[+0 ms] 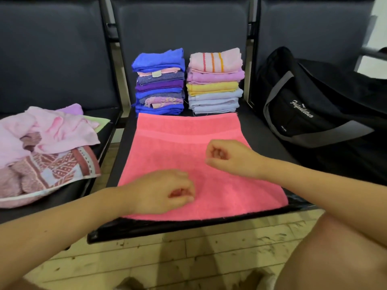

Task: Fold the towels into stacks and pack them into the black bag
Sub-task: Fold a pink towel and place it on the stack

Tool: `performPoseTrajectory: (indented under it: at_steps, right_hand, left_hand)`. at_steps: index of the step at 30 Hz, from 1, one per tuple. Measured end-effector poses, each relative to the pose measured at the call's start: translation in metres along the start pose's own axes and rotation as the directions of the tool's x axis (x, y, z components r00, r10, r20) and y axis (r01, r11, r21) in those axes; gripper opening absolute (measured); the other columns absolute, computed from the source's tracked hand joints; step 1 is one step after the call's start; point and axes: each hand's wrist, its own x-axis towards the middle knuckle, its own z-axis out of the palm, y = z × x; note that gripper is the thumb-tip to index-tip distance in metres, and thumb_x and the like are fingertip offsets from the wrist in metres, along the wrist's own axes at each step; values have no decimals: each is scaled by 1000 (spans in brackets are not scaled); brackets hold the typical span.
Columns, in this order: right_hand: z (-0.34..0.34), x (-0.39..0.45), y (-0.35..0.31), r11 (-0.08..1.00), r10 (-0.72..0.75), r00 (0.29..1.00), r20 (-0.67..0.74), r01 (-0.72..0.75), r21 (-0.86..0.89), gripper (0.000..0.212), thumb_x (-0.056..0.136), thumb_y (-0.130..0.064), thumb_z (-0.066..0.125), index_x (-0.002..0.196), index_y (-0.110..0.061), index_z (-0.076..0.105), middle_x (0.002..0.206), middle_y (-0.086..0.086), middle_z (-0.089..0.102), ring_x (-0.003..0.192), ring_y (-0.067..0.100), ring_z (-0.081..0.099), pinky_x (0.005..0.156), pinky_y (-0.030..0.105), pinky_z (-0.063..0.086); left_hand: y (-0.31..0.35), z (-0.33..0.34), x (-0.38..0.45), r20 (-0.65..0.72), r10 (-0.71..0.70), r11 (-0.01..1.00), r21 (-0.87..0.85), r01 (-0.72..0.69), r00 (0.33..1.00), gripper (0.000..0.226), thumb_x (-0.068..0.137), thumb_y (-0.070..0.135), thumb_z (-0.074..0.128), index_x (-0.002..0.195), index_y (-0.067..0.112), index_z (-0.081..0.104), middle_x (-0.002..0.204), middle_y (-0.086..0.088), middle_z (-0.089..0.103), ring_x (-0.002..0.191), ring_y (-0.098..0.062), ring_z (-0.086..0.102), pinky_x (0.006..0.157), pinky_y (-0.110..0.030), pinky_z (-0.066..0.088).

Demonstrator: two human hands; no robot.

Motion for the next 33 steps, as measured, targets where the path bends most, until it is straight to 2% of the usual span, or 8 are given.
performPoseTrajectory:
  at_steps: [6, 10, 14, 17, 23, 27, 30, 33]
  right_hand:
    - [16, -32, -6, 924, -124, 904, 409, 256, -285, 19, 84, -34, 71, 86, -21, 56, 74, -14, 46, 66, 4, 42, 60, 17, 33]
    - [23, -37, -8, 829, -198, 867, 457, 397, -394, 39, 79, -52, 69, 99, -22, 54, 91, -13, 45, 84, 9, 43, 65, 27, 33]
    - [30, -39, -5, 750, -303, 833, 462, 508, -424, 32, 81, -45, 69, 97, -21, 55, 91, -7, 44, 80, 11, 37, 62, 31, 37]
    - [31, -36, -7, 801, -297, 855, 425, 466, -376, 15, 87, -32, 64, 92, -18, 60, 86, -8, 44, 77, 8, 35, 59, 27, 30]
    - [21, -14, -11, 973, -67, 925, 374, 143, -179, 12, 92, -18, 55, 84, -19, 47, 64, -9, 45, 56, 6, 37, 55, 27, 32]
    - [20, -3, -4, 990, -17, 967, 256, 52, -130, 10, 95, -16, 53, 87, -19, 47, 58, -10, 41, 54, 2, 41, 54, 18, 31]
    - [16, -1, -2, 974, -21, 964, 264, 79, -211, 15, 92, -31, 62, 89, -23, 49, 55, -9, 39, 53, 3, 43, 53, 17, 30]
    - [2, 8, -1, 957, -4, 968, 251, 76, -280, 22, 91, -27, 63, 75, -23, 49, 59, -8, 43, 55, 3, 44, 55, 20, 30]
  left_hand:
    - [2, 14, -16, 8, -102, 995, 26, 101, 995, 14, 87, 42, 62, 94, 38, 51, 93, 16, 48, 87, -2, 46, 72, -19, 41]
    - [-2, 16, -12, 17, -92, 995, 38, 91, 996, 15, 86, 44, 62, 92, 38, 50, 88, 17, 47, 83, -1, 44, 68, -15, 38]
    - [-7, 15, -4, 42, -94, 995, -18, 95, 995, 17, 84, 41, 67, 87, 35, 51, 84, 16, 48, 80, -1, 45, 65, -14, 36]
    - [-11, 11, 1, 75, -104, 991, -73, 110, 992, 16, 85, 38, 66, 86, 29, 53, 83, 15, 48, 76, 0, 43, 65, -13, 36]
    - [-18, 3, 8, 93, -146, 974, -159, 160, 985, 50, 80, 76, 36, 79, 30, 54, 79, 12, 51, 71, -6, 47, 65, -18, 39]
    - [-20, 5, 12, 64, -162, 985, 75, 158, 985, 28, 94, 46, 50, 71, 34, 37, 73, 15, 44, 66, -3, 41, 63, -22, 35]
    - [-23, 0, 12, -67, -243, 967, 60, 247, 968, 15, 99, 26, 44, 85, 24, 49, 79, 8, 55, 75, -13, 51, 69, -30, 41]
    - [-24, -15, 13, -223, -244, 945, 162, 283, 944, 16, 101, 30, 40, 97, 19, 52, 87, 1, 63, 77, -17, 55, 68, -33, 41]
